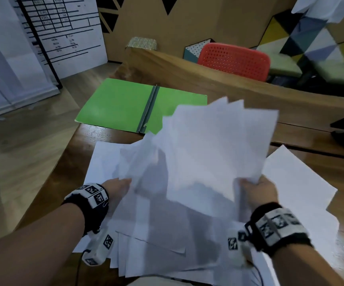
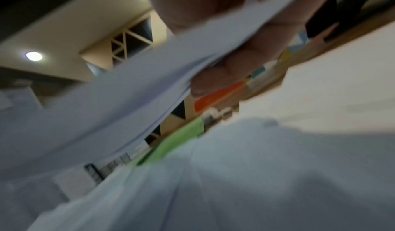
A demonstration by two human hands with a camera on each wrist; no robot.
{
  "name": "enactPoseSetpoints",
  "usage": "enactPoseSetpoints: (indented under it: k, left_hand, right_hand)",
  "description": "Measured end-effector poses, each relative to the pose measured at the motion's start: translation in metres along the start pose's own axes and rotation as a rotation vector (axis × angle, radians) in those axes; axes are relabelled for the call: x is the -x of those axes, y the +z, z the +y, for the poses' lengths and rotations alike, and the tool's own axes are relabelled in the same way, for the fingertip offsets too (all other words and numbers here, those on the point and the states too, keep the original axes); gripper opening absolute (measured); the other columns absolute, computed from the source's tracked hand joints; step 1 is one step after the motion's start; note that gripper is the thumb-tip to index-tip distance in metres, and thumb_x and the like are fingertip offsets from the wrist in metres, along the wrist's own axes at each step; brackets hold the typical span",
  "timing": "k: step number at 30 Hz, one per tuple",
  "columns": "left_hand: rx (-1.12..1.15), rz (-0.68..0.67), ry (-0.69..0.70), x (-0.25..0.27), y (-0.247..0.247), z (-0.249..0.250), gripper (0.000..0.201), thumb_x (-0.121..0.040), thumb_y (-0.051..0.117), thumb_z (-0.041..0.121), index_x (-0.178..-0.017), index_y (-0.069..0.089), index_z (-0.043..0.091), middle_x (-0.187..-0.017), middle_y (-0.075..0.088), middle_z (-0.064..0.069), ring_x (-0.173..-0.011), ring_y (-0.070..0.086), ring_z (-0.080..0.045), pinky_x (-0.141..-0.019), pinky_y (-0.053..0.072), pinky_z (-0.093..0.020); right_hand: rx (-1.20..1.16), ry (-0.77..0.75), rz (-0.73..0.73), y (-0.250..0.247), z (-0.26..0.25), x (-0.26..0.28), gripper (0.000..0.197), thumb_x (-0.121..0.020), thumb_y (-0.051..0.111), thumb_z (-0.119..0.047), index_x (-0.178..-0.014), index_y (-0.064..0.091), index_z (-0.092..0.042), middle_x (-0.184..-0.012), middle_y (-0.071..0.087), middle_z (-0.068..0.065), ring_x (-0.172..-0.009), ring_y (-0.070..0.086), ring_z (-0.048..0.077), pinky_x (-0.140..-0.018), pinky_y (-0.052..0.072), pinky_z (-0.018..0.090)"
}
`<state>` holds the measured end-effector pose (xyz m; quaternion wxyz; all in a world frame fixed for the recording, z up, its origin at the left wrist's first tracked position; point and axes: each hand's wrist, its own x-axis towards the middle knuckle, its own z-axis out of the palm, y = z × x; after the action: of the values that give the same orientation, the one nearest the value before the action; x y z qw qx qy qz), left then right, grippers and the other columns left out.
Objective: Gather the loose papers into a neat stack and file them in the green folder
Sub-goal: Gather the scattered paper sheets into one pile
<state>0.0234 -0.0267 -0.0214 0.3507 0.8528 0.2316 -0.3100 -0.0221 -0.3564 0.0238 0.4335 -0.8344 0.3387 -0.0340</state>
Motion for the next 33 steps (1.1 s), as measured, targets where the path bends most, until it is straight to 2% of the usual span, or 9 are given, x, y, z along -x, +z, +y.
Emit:
enactPoseSetpoints:
  k: [4, 7, 10, 13, 17, 21, 23, 27, 33]
  left_hand:
    - [0.15, -0.041, -0.029, -0.005, -0.001, -0.001, 0.098, -0.07, 0.046, 0.076, -0.138, 0.039, 0.005, -0.146, 0.038, -0.019, -0.133, 0.038, -0.034, -0.114, 0.025, -0.042]
    - [0.061, -0.007, 0.041, -0.003, 0.003, -0.002, 0.078, -0.083, 0.053, 0.058, -0.138, 0.038, 0.005, -0.144, 0.042, -0.014, -0.131, 0.041, -0.03, -0.106, 0.029, -0.034]
    - [0.012, -0.038, 0.084, -0.004, 0.005, -0.004, 0.054, -0.085, 0.062, 0.031, -0.132, 0.047, 0.008, -0.137, 0.052, -0.012, -0.123, 0.049, -0.03, -0.09, 0.034, -0.028]
    - [-0.008, -0.054, 0.083, -0.005, 0.004, -0.007, 0.053, -0.084, 0.065, 0.03, -0.13, 0.048, 0.009, -0.133, 0.054, -0.013, -0.12, 0.05, -0.031, -0.089, 0.035, -0.029]
    - [0.016, -0.053, 0.055, -0.007, 0.003, -0.008, 0.071, -0.077, 0.068, 0.044, -0.134, 0.044, 0.009, -0.138, 0.051, -0.012, -0.123, 0.049, -0.031, -0.1, 0.039, -0.035]
    - [-0.022, -0.038, 0.053, -0.004, 0.006, -0.006, 0.074, -0.079, 0.068, 0.039, -0.136, 0.037, 0.002, -0.143, 0.044, -0.014, -0.129, 0.043, -0.03, -0.098, 0.036, -0.032]
    - [-0.02, -0.033, 0.07, -0.003, 0.005, -0.006, 0.063, -0.079, 0.07, 0.032, -0.129, 0.045, 0.003, -0.135, 0.052, -0.014, -0.122, 0.049, -0.03, -0.088, 0.036, -0.028]
    - [-0.01, -0.036, 0.086, -0.007, 0.004, -0.01, 0.058, -0.075, 0.073, 0.031, -0.123, 0.05, 0.007, -0.129, 0.058, -0.013, -0.109, 0.054, -0.028, -0.086, 0.037, -0.03]
    - [0.073, -0.064, 0.129, -0.01, 0.006, -0.013, 0.051, -0.077, 0.072, 0.028, -0.121, 0.055, 0.011, -0.125, 0.061, -0.01, -0.099, 0.054, -0.024, -0.091, 0.04, -0.031]
  right_hand:
    - [0.073, 0.08, -0.264, 0.038, 0.038, 0.015, 0.02, -0.087, 0.058, -0.013, -0.104, 0.065, -0.002, -0.096, 0.067, 0.018, -0.085, 0.061, 0.028, -0.074, 0.047, 0.032]
    - [0.144, 0.079, -0.542, 0.046, 0.048, 0.023, 0.007, -0.085, 0.06, -0.01, -0.086, 0.065, -0.015, -0.092, 0.07, 0.012, -0.093, 0.067, 0.034, -0.083, 0.055, 0.047]
    - [0.104, 0.089, -0.542, 0.041, 0.045, 0.021, 0.014, -0.089, 0.06, -0.018, -0.076, 0.058, -0.023, -0.083, 0.066, 0.004, -0.087, 0.065, 0.03, -0.083, 0.054, 0.044]
    - [0.035, 0.149, -0.353, 0.038, 0.044, 0.01, 0.02, -0.091, 0.055, -0.024, -0.076, 0.064, -0.016, -0.072, 0.064, 0.007, -0.074, 0.061, 0.028, -0.08, 0.054, 0.042]
    - [0.034, 0.162, -0.284, 0.038, 0.04, 0.008, 0.027, -0.091, 0.056, -0.018, -0.072, 0.066, -0.001, -0.053, 0.052, 0.008, -0.054, 0.048, 0.024, -0.063, 0.045, 0.037]
    - [-0.061, 0.235, -0.549, 0.043, 0.037, 0.02, 0.03, -0.086, 0.059, 0.005, -0.056, 0.054, -0.001, -0.042, 0.053, 0.008, -0.037, 0.052, 0.019, -0.042, 0.049, 0.026]
    - [0.013, 0.268, -0.678, 0.041, 0.034, 0.022, 0.023, -0.083, 0.065, 0.0, -0.061, 0.057, -0.003, -0.048, 0.057, 0.01, -0.039, 0.054, 0.018, -0.041, 0.047, 0.022]
    - [-0.063, 0.218, -0.338, 0.039, 0.027, -0.006, 0.025, -0.08, 0.072, -0.026, -0.083, 0.055, -0.007, -0.061, 0.058, 0.011, -0.054, 0.056, 0.025, -0.052, 0.049, 0.03]
    - [-0.153, 0.187, -0.108, 0.039, 0.012, -0.025, 0.027, -0.086, 0.056, -0.004, -0.061, 0.046, -0.006, -0.051, 0.048, 0.011, -0.043, 0.048, 0.022, -0.037, 0.046, 0.019]
